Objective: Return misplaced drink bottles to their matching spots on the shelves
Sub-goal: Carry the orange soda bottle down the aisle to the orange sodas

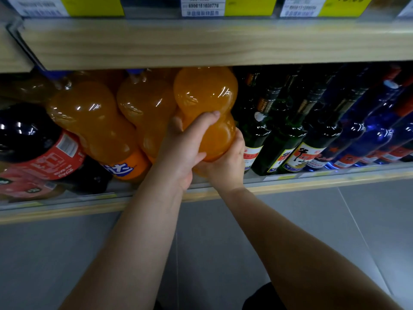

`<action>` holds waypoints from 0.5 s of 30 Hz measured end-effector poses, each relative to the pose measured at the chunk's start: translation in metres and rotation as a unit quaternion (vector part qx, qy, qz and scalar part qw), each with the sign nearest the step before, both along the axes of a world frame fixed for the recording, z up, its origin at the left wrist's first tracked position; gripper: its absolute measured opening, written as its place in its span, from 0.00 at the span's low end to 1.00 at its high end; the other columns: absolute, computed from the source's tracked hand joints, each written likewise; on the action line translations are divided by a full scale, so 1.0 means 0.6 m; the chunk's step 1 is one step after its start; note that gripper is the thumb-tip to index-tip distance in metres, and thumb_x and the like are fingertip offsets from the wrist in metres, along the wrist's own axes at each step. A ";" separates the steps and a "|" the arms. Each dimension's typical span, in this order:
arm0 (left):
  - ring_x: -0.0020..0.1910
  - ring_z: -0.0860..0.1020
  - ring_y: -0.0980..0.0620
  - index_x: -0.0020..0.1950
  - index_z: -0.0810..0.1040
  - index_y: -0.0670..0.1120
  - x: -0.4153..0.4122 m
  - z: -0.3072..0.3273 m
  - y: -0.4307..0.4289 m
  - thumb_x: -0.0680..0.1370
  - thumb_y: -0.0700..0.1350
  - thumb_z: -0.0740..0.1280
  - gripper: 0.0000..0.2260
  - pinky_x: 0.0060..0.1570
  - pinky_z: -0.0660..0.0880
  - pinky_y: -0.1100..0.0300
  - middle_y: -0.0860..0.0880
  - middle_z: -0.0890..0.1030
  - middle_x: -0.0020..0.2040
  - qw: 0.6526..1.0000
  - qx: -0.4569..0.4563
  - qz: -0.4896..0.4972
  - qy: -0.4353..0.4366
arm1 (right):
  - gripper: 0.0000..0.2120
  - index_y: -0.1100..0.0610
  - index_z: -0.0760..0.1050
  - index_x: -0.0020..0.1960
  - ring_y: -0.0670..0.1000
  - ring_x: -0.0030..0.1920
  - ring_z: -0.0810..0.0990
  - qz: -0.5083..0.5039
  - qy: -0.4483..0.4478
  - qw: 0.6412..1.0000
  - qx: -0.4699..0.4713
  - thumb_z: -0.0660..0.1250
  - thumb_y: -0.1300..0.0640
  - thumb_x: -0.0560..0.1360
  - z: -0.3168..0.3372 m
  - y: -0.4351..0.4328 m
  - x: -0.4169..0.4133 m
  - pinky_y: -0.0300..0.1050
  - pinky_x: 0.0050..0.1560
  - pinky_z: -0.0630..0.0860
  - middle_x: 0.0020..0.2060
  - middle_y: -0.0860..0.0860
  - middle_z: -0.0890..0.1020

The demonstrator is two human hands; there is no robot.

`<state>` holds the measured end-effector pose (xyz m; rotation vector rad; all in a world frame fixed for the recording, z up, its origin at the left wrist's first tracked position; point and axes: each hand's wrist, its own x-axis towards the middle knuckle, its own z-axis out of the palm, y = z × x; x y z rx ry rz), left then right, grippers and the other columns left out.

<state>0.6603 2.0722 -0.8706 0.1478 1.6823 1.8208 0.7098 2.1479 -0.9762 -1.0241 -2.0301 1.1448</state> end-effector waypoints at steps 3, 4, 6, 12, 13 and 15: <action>0.54 0.70 0.53 0.62 0.67 0.56 -0.002 -0.008 0.001 0.70 0.53 0.73 0.24 0.58 0.73 0.44 0.61 0.70 0.54 1.000 -0.011 -0.005 0.009 | 0.54 0.56 0.52 0.73 0.56 0.65 0.70 -0.013 0.012 1.000 -0.010 0.81 0.48 0.58 -0.011 -0.005 -0.007 0.44 0.56 0.68 0.66 0.53 0.66; 0.53 0.71 0.55 0.62 0.68 0.56 -0.001 -0.011 0.002 0.70 0.53 0.73 0.24 0.58 0.73 0.44 0.62 0.70 0.54 1.000 -0.015 -0.009 0.013 | 0.54 0.57 0.52 0.74 0.57 0.65 0.70 -0.018 0.011 1.000 -0.016 0.81 0.49 0.59 -0.015 -0.006 -0.007 0.44 0.57 0.68 0.66 0.54 0.66; 0.51 0.71 0.58 0.62 0.68 0.57 0.002 -0.017 0.004 0.70 0.52 0.73 0.24 0.58 0.73 0.45 0.62 0.71 0.54 0.999 -0.022 -0.016 0.017 | 0.53 0.57 0.52 0.74 0.58 0.65 0.71 -0.023 0.004 0.999 -0.031 0.80 0.50 0.59 -0.021 -0.008 -0.006 0.46 0.58 0.69 0.66 0.55 0.67; 0.50 0.73 0.59 0.62 0.69 0.56 0.002 -0.031 0.005 0.64 0.53 0.75 0.28 0.52 0.74 0.50 0.61 0.74 0.53 0.999 -0.031 -0.022 0.022 | 0.51 0.62 0.51 0.73 0.59 0.68 0.67 -0.027 -0.014 0.999 -0.032 0.80 0.52 0.62 -0.028 -0.017 -0.004 0.50 0.62 0.69 0.68 0.58 0.64; 0.50 0.73 0.59 0.62 0.70 0.56 0.003 -0.034 0.005 0.62 0.54 0.75 0.30 0.52 0.74 0.50 0.60 0.75 0.53 0.999 -0.037 -0.027 0.024 | 0.50 0.63 0.52 0.73 0.60 0.70 0.65 -0.031 -0.017 0.999 -0.030 0.79 0.53 0.63 -0.028 -0.018 -0.003 0.51 0.64 0.68 0.68 0.60 0.64; 0.51 0.74 0.60 0.63 0.70 0.56 0.005 -0.038 0.006 0.60 0.54 0.76 0.33 0.52 0.75 0.51 0.60 0.75 0.54 0.998 -0.038 -0.031 0.026 | 0.49 0.66 0.52 0.73 0.60 0.71 0.62 -0.031 -0.028 0.999 -0.028 0.79 0.55 0.64 -0.026 -0.018 0.000 0.51 0.66 0.66 0.69 0.61 0.63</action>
